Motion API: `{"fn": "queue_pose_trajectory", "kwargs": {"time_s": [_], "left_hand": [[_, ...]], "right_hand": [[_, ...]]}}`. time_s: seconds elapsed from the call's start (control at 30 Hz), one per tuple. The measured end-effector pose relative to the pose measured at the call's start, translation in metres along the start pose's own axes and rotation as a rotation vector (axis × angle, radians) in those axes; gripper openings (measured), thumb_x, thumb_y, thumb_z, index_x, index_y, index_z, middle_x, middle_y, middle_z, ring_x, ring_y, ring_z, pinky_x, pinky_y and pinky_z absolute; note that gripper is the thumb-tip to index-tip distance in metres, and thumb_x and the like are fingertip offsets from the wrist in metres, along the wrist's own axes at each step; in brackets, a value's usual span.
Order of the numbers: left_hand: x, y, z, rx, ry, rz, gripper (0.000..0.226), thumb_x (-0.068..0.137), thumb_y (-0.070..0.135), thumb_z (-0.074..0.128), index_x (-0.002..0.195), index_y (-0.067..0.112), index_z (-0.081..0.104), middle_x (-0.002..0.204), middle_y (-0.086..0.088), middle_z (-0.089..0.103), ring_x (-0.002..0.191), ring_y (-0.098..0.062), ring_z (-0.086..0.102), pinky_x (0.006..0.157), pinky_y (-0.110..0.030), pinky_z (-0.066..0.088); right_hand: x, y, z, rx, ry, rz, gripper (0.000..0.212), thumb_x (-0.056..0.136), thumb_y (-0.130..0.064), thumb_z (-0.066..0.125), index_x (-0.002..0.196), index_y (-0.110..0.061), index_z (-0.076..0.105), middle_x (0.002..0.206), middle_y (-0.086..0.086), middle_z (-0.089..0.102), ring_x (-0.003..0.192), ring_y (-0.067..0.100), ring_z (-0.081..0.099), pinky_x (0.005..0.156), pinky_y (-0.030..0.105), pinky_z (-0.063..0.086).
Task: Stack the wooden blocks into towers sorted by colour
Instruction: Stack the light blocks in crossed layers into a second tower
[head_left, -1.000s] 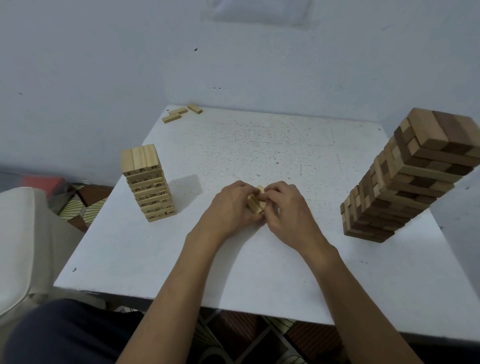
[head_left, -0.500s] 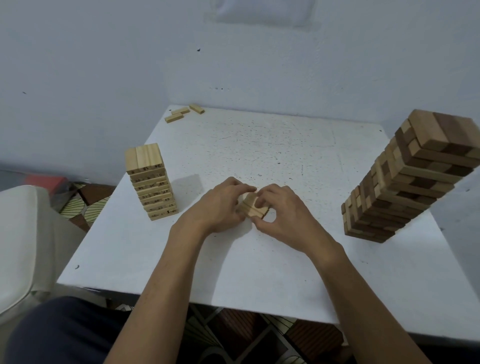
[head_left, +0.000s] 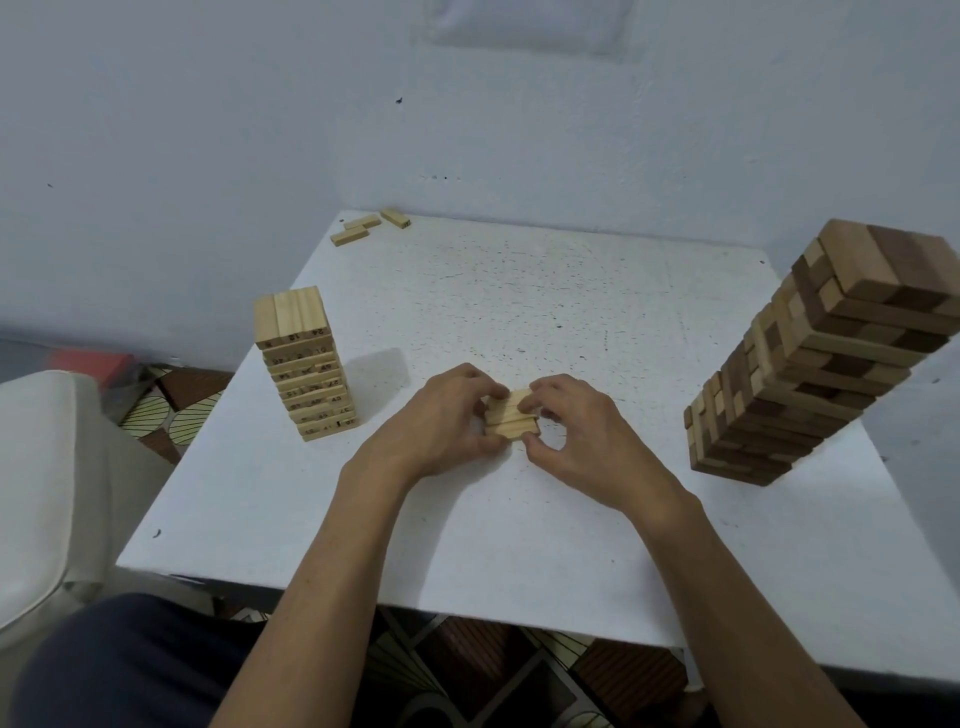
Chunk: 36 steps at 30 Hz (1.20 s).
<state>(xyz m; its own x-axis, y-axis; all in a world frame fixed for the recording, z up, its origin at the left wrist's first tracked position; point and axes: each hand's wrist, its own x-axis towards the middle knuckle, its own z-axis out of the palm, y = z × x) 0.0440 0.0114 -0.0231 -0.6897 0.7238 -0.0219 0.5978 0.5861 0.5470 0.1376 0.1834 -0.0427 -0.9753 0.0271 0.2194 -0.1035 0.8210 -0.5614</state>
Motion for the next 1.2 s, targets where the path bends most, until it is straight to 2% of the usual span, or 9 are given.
{"fn": "queue_pose_trajectory", "kwargs": {"time_s": [0.1,0.27,0.4,0.5,0.6,0.73,1.0,1.1,1.2], "left_hand": [[0.0,-0.002,0.001,-0.001,0.016,0.009,0.052,0.08,0.031,0.075,0.128,0.017,0.061,0.125,0.005,0.059,0.097,-0.007,0.059,0.087,-0.02,0.045],[0.0,0.0,0.001,0.011,0.029,0.047,0.043,0.085,0.028,0.072,0.126,0.014,0.064,0.126,0.003,0.062,0.096,-0.01,0.06,0.09,-0.024,0.046],[0.0,-0.004,0.002,0.004,0.029,0.027,0.047,0.084,0.027,0.073,0.129,0.015,0.063,0.13,0.004,0.06,0.099,-0.008,0.06,0.09,-0.017,0.043],[0.0,-0.004,0.002,0.005,0.017,0.016,0.049,0.084,0.025,0.073,0.13,0.015,0.062,0.131,0.003,0.059,0.1,-0.008,0.06,0.09,-0.015,0.042],[0.0,-0.004,0.002,0.003,0.013,0.006,0.048,0.083,0.024,0.073,0.129,0.016,0.062,0.129,0.003,0.059,0.1,-0.009,0.06,0.092,-0.02,0.045],[-0.004,0.002,0.0,0.065,0.008,-0.002,0.052,0.081,0.031,0.072,0.13,0.022,0.056,0.123,0.005,0.059,0.103,-0.012,0.054,0.093,-0.029,0.044],[-0.036,0.028,-0.032,0.057,0.119,0.025,0.057,0.08,0.035,0.067,0.131,0.029,0.043,0.122,0.01,0.053,0.087,-0.007,0.055,0.073,-0.024,0.044],[-0.052,0.04,-0.057,0.084,0.18,0.028,0.057,0.081,0.036,0.066,0.132,0.031,0.041,0.12,0.011,0.052,0.079,-0.006,0.056,0.075,-0.031,0.051],[-0.068,0.043,-0.085,0.104,0.26,0.01,0.057,0.08,0.036,0.067,0.131,0.033,0.041,0.117,0.014,0.051,0.078,-0.004,0.055,0.07,-0.026,0.049]], "right_hand": [[0.0,-0.002,0.001,0.007,0.012,-0.001,0.024,0.085,-0.016,0.072,0.108,-0.009,0.069,0.116,0.001,0.061,0.089,0.008,0.055,0.083,0.029,0.052],[0.001,-0.003,0.001,0.014,0.027,0.027,0.024,0.085,-0.019,0.074,0.107,-0.009,0.071,0.114,0.001,0.062,0.084,0.007,0.055,0.082,0.025,0.052],[0.002,-0.002,-0.002,-0.005,-0.01,0.06,0.025,0.085,-0.025,0.075,0.107,-0.015,0.071,0.116,-0.001,0.06,0.099,0.014,0.056,0.087,0.025,0.047],[0.003,-0.001,-0.005,-0.047,-0.055,0.067,0.025,0.084,-0.029,0.073,0.107,-0.02,0.066,0.131,-0.003,0.056,0.114,0.018,0.05,0.091,0.023,0.039],[0.003,-0.001,-0.005,-0.057,-0.078,0.062,0.024,0.086,-0.03,0.07,0.107,-0.023,0.061,0.119,-0.009,0.061,0.108,0.015,0.046,0.083,0.024,0.042],[0.003,-0.003,-0.008,-0.085,-0.073,0.04,0.025,0.085,-0.032,0.07,0.107,-0.026,0.06,0.107,-0.014,0.06,0.102,0.011,0.041,0.076,0.021,0.038],[0.004,-0.034,-0.04,-0.022,-0.046,-0.064,0.03,0.08,-0.034,0.069,0.107,-0.029,0.057,0.106,-0.014,0.059,0.103,0.013,0.043,0.082,0.033,0.045],[0.01,-0.057,-0.054,-0.022,-0.03,-0.116,0.032,0.079,-0.033,0.071,0.107,-0.029,0.056,0.105,-0.015,0.059,0.103,0.013,0.044,0.082,0.03,0.043],[0.024,-0.086,-0.063,-0.014,-0.01,-0.181,0.033,0.078,-0.037,0.067,0.109,-0.031,0.055,0.105,-0.016,0.059,0.102,0.013,0.045,0.081,0.026,0.041]]}}
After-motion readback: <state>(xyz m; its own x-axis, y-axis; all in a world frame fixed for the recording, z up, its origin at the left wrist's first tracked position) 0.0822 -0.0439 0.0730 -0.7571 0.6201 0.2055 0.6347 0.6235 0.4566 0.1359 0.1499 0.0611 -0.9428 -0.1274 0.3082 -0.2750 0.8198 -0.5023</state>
